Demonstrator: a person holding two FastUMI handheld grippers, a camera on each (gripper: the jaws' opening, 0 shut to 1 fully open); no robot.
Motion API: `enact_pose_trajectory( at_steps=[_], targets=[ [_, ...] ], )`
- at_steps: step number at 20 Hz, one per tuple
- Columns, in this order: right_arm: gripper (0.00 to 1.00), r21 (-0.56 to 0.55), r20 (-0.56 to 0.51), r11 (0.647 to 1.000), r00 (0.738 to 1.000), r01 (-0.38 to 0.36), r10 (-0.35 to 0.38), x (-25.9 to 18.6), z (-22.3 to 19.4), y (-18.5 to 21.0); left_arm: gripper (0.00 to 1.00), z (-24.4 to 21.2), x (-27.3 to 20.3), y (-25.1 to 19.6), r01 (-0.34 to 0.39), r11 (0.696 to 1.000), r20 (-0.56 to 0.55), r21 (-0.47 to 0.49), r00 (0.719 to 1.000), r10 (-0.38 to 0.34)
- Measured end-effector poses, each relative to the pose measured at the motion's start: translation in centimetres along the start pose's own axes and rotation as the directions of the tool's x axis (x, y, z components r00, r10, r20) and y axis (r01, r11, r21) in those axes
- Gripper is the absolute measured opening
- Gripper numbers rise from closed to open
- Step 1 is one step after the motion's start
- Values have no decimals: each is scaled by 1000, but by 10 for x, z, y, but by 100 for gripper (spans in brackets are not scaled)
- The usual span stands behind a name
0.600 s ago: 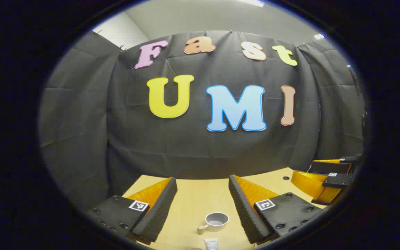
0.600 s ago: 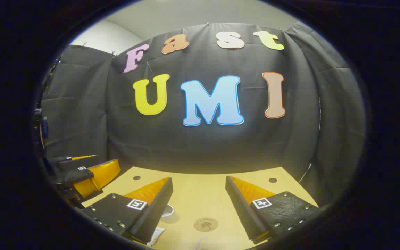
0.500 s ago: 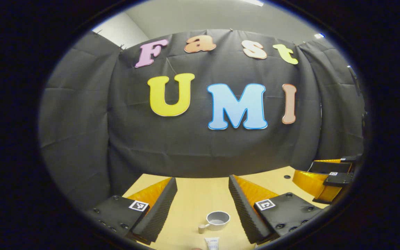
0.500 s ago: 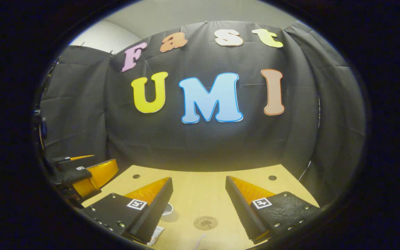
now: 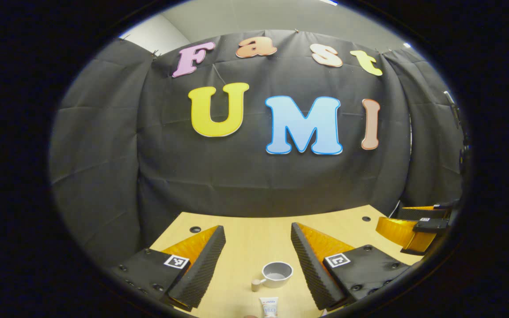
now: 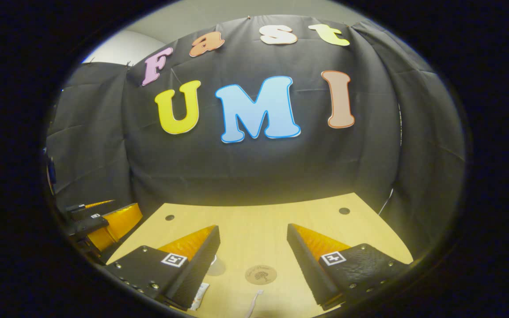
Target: Put the toothbrush and toothpaste on the desktop into the cup, then pick up the cup and place it on the coaster on the desktop.
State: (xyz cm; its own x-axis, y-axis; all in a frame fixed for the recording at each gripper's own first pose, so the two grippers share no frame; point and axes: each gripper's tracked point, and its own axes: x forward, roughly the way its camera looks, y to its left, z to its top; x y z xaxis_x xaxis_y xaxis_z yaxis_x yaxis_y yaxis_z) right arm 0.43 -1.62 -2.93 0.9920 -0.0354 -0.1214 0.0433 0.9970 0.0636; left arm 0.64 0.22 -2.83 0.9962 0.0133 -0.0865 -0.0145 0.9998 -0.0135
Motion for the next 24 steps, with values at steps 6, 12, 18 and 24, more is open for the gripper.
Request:
enact_pose_trajectory(
  at_steps=[6, 12, 18, 24],
  targets=[
    [94, 13, -48, 1000, 999, 6, -5, 3, -12, -2, 99, -26, 3, 2, -1, 1000, -70, -11, 998, 0],
    [94, 22, -212, 999, 977, 28, -23, 9, -57, -8, 100, -68, 7, -4, 25, 999, -186, -33, 982, -30],
    [96, 18, -438, 999, 899, 28, -17, 4, -128, -7, 96, -149, 4, -13, 64, 997, -371, -42, 926, -75],
    [95, -14, -654, 1000, 756, -4, -6, 5, -207, -3, 100, -242, -5, -15, 80, 995, -572, -62, 814, -101]
  ],
)
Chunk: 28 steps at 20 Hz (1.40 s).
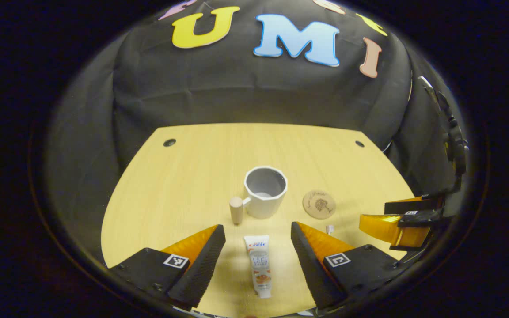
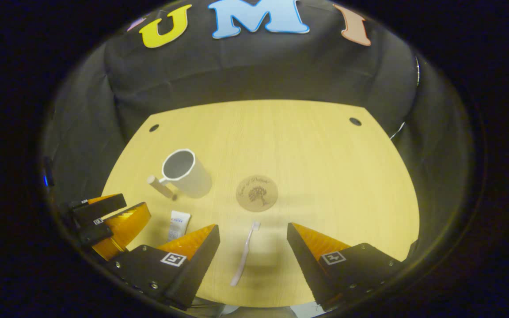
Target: Put the toothbrush and toothpaste on the desktop into the cup, then pick up the cup and place it on the coaster on the desktop.
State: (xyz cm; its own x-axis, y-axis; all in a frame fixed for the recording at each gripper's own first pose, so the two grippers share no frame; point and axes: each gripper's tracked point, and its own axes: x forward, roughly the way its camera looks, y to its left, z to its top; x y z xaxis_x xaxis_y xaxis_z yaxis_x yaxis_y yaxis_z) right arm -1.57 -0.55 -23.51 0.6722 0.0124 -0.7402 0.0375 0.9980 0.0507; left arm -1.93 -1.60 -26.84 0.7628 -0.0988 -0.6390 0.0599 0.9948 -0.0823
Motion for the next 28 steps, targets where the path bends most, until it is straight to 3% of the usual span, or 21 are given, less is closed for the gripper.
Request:
enact_pose_trajectory(
  at_steps=[1, 2, 5, 13, 20, 26, 27, 28],
  targets=[
    [95, 4, -44, 1000, 999, -5, 5, 7, -9, 1, 92, -14, 8, 1, 4, 1000, -46, -1, 999, -4],
    [95, 9, -82, 1000, 997, -8, 9, 15, -18, 2, 100, -29, 14, 2, 8, 1000, -105, -5, 994, -9],
    [95, 21, -178, 1000, 984, -11, 15, 32, -38, 4, 99, -66, 34, 3, 12, 1000, -216, -15, 976, -15],
    [95, 20, -344, 1000, 939, -17, 23, 64, -84, 6, 95, -115, 55, 6, -6, 999, -358, -46, 934, -11],
    [95, -21, -386, 1000, 922, 9, -16, 77, -96, 1, 100, -138, 63, 8, -32, 998, -433, -54, 902, 5],
    [95, -13, -400, 998, 915, 57, -57, 82, -95, -3, 93, -141, 67, 14, -70, 997, -471, 30, 879, 76],
    [93, -27, -403, 998, 913, 61, -66, 81, -96, -2, 87, -141, 68, 13, -64, 997, -473, 38, 878, 75],
    [93, -35, -401, 997, 913, 64, -73, 81, -95, -2, 90, -141, 69, 14, -66, 997, -473, 32, 878, 74]
  ],
)
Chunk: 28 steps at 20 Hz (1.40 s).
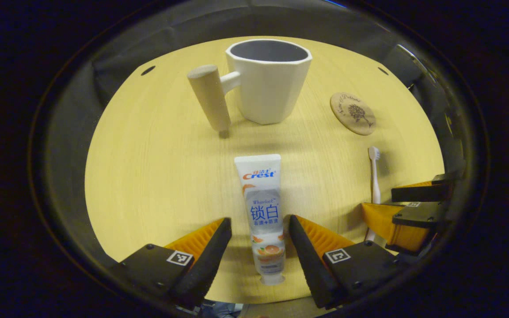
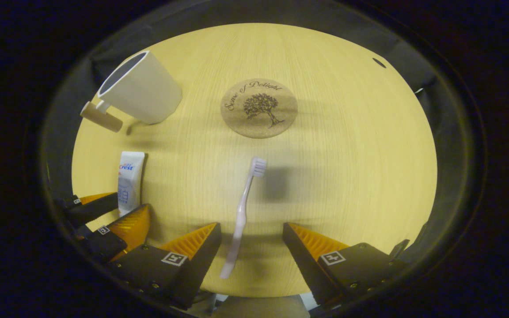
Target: Put the toothbrush and toothpaste on the desktop into the cup, then pick up the cup and place it on the coaster on the desktop.
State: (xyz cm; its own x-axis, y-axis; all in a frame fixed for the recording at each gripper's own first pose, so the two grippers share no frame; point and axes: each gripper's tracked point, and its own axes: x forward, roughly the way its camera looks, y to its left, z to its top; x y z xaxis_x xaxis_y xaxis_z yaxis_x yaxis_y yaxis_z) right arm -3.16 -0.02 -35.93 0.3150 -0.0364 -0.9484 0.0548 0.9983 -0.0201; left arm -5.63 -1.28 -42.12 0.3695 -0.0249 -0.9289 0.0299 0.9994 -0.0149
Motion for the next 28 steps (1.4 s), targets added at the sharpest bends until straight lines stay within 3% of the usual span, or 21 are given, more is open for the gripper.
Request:
enact_pose_trajectory(
  at_steps=[4, 5, 6, 7, 8, 10, 11, 12, 14, 15, 16, 19, 28],
  targets=[
    [96, 14, -23, 1000, 1000, 4, -4, 1, -2, 1, 93, 1, 2, -1, -4, 1000, -11, -3, 1000, 4],
    [96, 14, -32, 1000, 999, 4, -4, 1, -3, 1, 100, 1, 3, -2, -6, 1000, -22, -3, 1000, 5],
    [96, 11, -36, 1000, 999, 5, -4, 0, -3, 2, 92, 2, 2, -4, -4, 1000, -22, 0, 1000, 4],
    [93, 3, -43, 1000, 999, 3, -3, 0, -2, 2, 94, 3, 1, -6, -2, 1000, -25, 7, 1000, 2],
    [90, -7, -41, 1000, 999, 8, -9, 0, -1, 1, 83, 6, 0, -8, 2, 1000, -19, 19, 1000, -1],
    [80, -23, -66, 1000, 998, 4, -6, -1, -3, 0, 46, 6, 5, -11, -1, 1000, -27, 26, 1000, 2],
    [71, -7, -69, 1000, 998, 13, -14, 0, -3, -3, 45, 7, 6, -12, 6, 1000, -27, 29, 1000, -5],
    [38, 5, -85, 1000, 996, 9, -8, -1, -2, -3, 43, 6, 5, -12, 8, 1000, -43, 28, 999, -7],
    [34, -25, -114, 1000, 993, -2, -1, -1, -5, -5, 34, 8, 2, -12, 1, 1000, -60, 27, 998, 1],
    [34, 11, -89, 1000, 996, 15, -14, 2, -4, -12, 29, 9, 3, -11, -1, 1000, -61, 30, 998, 3],
    [7, 15, -99, 1000, 995, 9, -7, -6, -5, -13, 28, 5, 5, -10, -2, 1000, -78, 19, 997, 4],
    [3, 23, -84, 1000, 996, -12, 14, -6, -2, -16, 18, 11, 3, -10, -2, 1000, -75, 11, 997, 3],
    [3, 95, -99, 992, 991, -82, 92, -3, -1, -16, 18, 8, -15, -1, 22, 999, -72, -24, 997, -24]
  ],
)
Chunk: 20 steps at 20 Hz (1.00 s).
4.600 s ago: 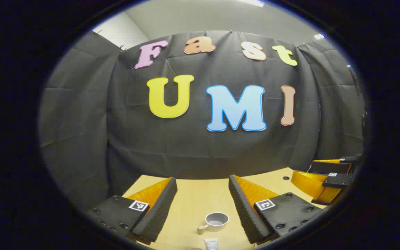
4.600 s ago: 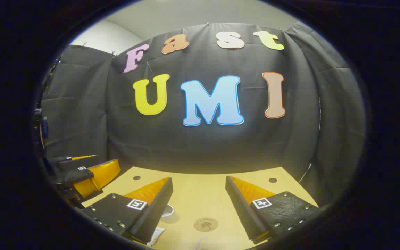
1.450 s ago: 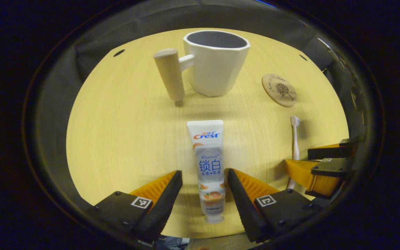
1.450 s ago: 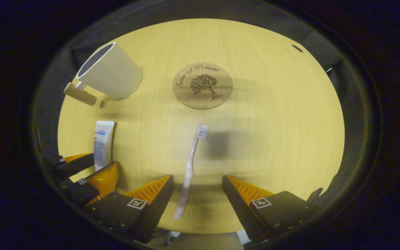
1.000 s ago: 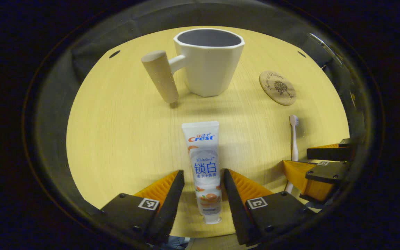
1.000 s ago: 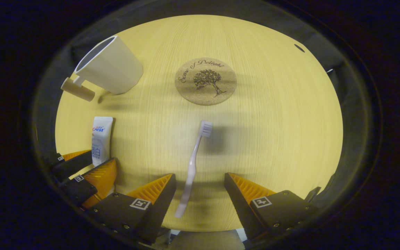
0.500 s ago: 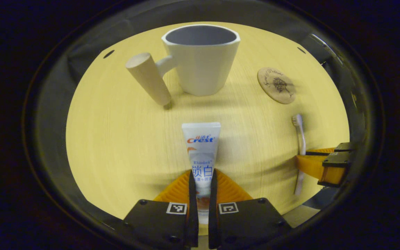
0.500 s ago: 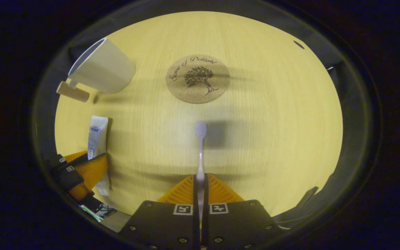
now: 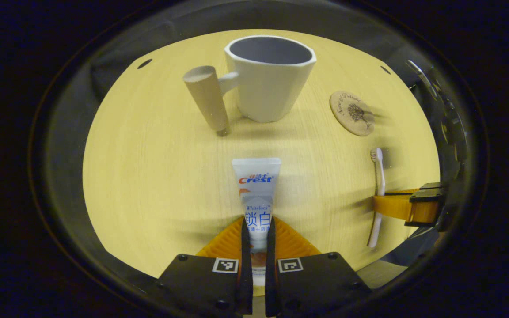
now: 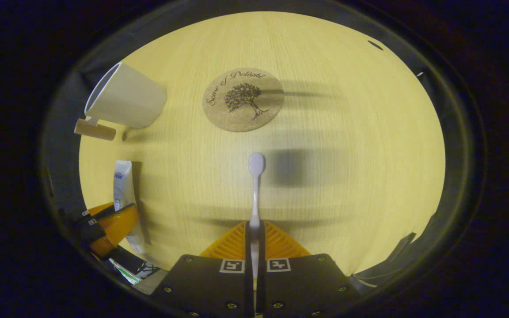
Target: Put the toothbrush and toothpaste on the desktop into the cup, then pick up the cup and place it on the coaster on the desktop.
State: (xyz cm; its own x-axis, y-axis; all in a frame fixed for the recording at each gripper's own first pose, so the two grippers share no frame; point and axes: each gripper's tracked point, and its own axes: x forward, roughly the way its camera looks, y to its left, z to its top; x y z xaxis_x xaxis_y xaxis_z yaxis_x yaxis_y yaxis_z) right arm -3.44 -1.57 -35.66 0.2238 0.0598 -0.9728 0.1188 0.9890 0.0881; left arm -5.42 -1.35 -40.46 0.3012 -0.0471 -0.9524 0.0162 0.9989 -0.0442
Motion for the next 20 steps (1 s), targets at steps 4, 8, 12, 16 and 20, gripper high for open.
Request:
enact_pose_trajectory(
  at_steps=[4, 8, 12, 16, 20],
  targets=[
    [3, 10, 11, 1000, 1000, -5, 5, 0, 0, 0, 18, 3, -43, -8, 31, 999, 30, -5, 999, -31],
    [4, 10, 25, 1000, 1000, -7, 7, 0, -1, 0, 18, 36, -97, -16, 71, 997, 133, -20, 989, -68],
    [4, 24, 27, 1000, 999, -18, 17, -1, -1, 0, 18, 88, -148, -14, 91, 996, 244, -8, 966, -86],
    [4, 35, 34, 999, 999, -26, 25, -1, -2, 0, 18, 146, -164, -4, 46, 998, 333, 39, 941, -56],
    [4, 31, 49, 999, 998, -27, 26, -1, -3, 0, 18, 196, -165, -4, 30, 998, 390, 60, 920, -51]
  ],
)
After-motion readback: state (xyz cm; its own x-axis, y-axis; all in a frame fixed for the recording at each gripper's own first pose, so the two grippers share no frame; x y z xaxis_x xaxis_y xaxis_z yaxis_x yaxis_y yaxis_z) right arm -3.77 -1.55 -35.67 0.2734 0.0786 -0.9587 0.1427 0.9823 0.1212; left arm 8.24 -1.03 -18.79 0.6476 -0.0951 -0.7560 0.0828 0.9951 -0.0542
